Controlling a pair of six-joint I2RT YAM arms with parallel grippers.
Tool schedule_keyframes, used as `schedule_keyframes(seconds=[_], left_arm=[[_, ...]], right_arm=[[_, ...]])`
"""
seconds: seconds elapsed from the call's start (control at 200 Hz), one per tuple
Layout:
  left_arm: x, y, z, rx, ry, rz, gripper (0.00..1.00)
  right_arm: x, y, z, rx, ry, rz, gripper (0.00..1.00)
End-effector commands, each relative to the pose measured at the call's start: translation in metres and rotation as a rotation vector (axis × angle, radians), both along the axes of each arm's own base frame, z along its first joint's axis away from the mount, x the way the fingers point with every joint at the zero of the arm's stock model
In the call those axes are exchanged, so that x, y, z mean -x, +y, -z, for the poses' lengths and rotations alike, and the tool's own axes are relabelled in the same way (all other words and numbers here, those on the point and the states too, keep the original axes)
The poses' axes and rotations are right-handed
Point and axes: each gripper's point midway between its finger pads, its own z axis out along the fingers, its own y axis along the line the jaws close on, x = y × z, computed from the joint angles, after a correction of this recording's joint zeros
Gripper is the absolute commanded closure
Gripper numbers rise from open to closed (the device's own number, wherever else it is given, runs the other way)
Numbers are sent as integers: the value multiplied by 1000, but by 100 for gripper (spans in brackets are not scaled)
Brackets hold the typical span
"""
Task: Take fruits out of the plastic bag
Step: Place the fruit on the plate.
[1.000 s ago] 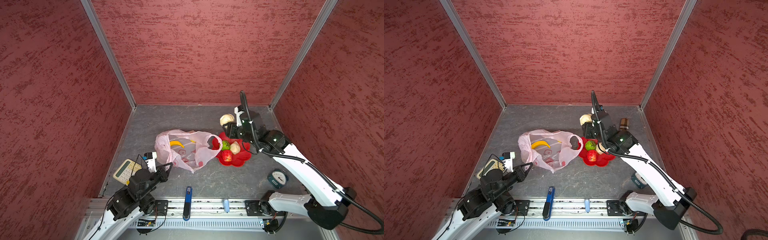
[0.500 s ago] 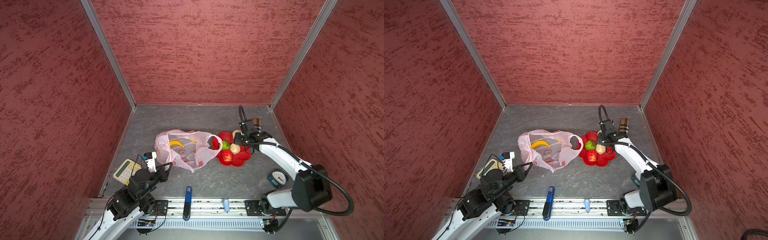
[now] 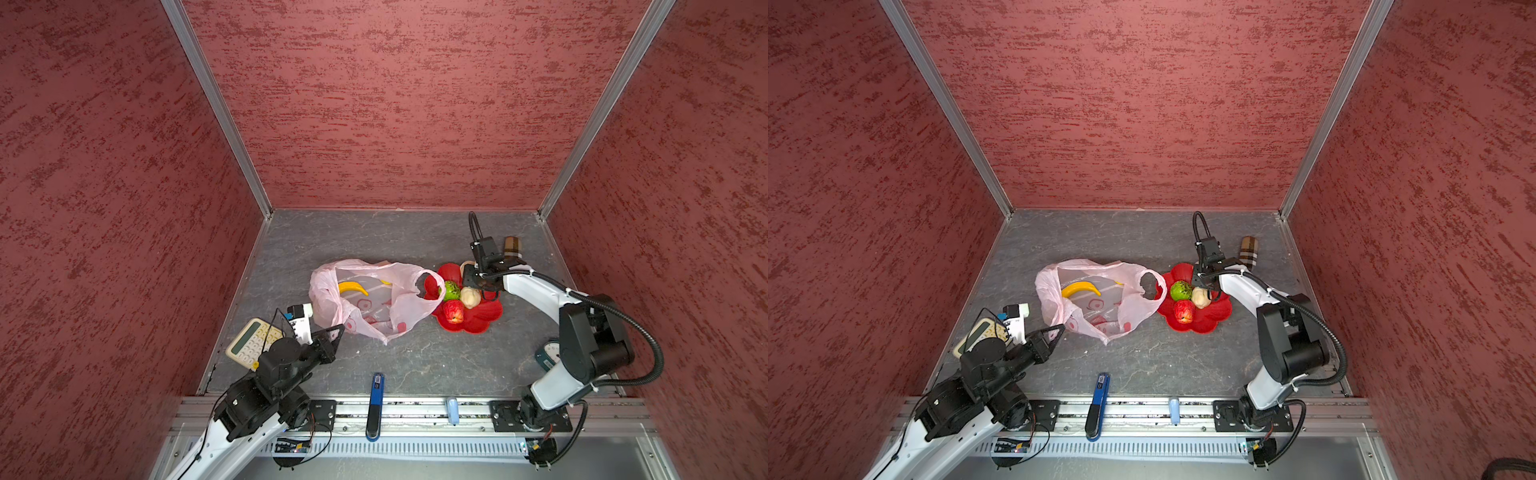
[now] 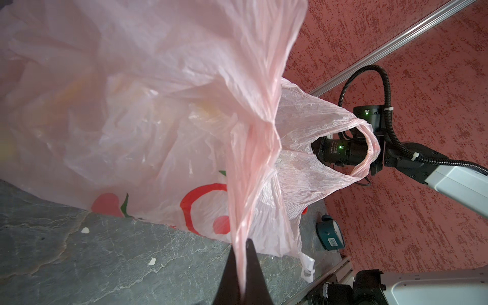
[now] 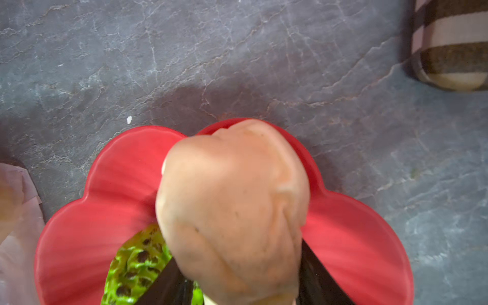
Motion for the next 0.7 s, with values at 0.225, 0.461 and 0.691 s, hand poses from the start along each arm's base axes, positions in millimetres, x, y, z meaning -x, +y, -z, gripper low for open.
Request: schedule_keyframes(seconds=[0.225,0.461,0.691], left_arm=[[-1,3,-4,-7,-13,-14,100],[-1,2,-4,-7,-12,-11,100],[-1,3,-4,-7,-14,-12,100]], right_arm=[[-12,5,0,-9,-18,-34,40],[-12,5,0,-6,-17,-32,31],[-12,2,-6,6,-25,-26,24]])
